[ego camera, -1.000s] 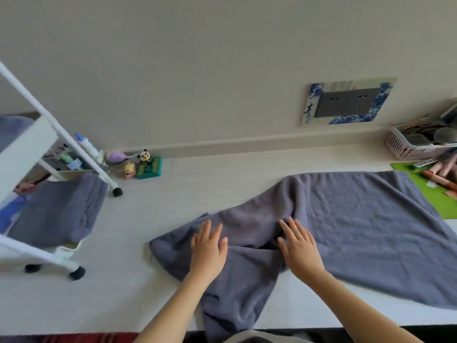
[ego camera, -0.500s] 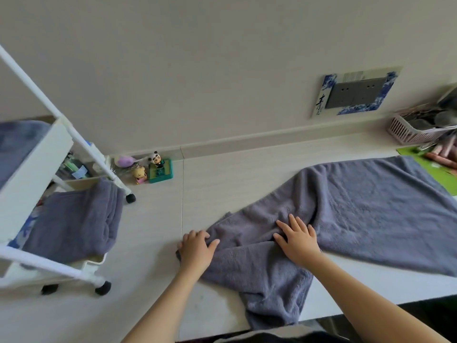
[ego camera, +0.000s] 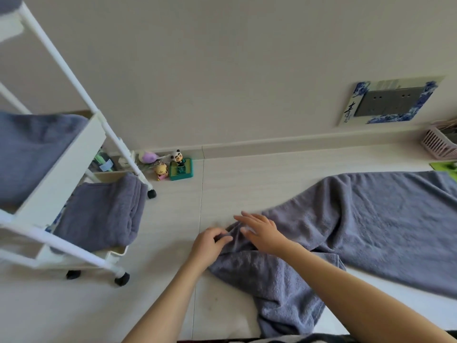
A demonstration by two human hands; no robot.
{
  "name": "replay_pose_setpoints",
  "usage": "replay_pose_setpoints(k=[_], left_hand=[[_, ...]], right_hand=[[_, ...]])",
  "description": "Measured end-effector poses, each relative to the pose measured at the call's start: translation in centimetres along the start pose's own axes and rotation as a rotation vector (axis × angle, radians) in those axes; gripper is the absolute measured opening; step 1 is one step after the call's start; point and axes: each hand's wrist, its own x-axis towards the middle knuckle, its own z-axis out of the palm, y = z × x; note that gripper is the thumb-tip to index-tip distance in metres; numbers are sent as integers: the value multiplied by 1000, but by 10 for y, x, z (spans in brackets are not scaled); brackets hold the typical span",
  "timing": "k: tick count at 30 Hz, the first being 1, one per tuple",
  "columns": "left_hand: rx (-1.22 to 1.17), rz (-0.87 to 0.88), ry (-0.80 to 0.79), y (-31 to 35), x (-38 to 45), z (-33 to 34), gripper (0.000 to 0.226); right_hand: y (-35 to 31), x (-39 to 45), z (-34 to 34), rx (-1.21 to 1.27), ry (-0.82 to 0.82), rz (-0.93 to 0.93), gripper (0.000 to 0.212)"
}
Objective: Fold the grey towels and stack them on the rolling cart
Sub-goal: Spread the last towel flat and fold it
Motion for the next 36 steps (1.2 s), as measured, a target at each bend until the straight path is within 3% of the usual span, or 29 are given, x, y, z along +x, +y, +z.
replay_pose_setpoints(k=[4, 6, 9, 11, 13, 16, 18, 23, 25, 27, 30, 31, 33, 36], left_hand=[[-348, -32, -153, 31, -1, -30, 14], [-402, -51, -271, 43, 2, -43, 11], [-353, -75, -411, 58, 8, -52, 18], [-319, -75, -410, 65, 11, -60, 25], [-400, -80, -410, 68, 17, -75, 26], [-462, -84, -498, 71, 23, -106, 67], [-494, -75, -585, 73, 27, -125, 82], [-660, -65, -679, 77, 25, -173, 72], [-486, -80, -617, 82, 34, -196, 45], [-96, -115, -353, 81, 58, -210, 18], [405, -138, 171, 68, 98, -201, 28], [520, -125, 239, 62, 104, -190, 38], [594, -121, 185, 55, 104, -161, 53], [547, -157, -7, 31, 87, -115, 57]], right_hand=[[-10, 7, -22, 6, -98, 7, 27], [-10, 2, -42, 159, -98, -47, 27], [-5, -5, -80, 528, 173, -34, 31], [3, -5, -106, 681, 385, 51, 30], [15, -6, -127, 706, 527, 123, 34], [39, -8, -146, 636, 648, 207, 36], [49, -6, -151, 634, 670, 236, 43], [43, 3, -159, 558, 531, 214, 44], [29, 17, -165, 449, 520, 185, 43], [14, 38, -167, 296, 576, 173, 32], [3, 77, -152, 128, 617, 120, 21], [3, 85, -142, 73, 586, 120, 25], [5, 93, -120, 17, 483, 112, 27], [9, 84, -82, -36, 297, 60, 23]])
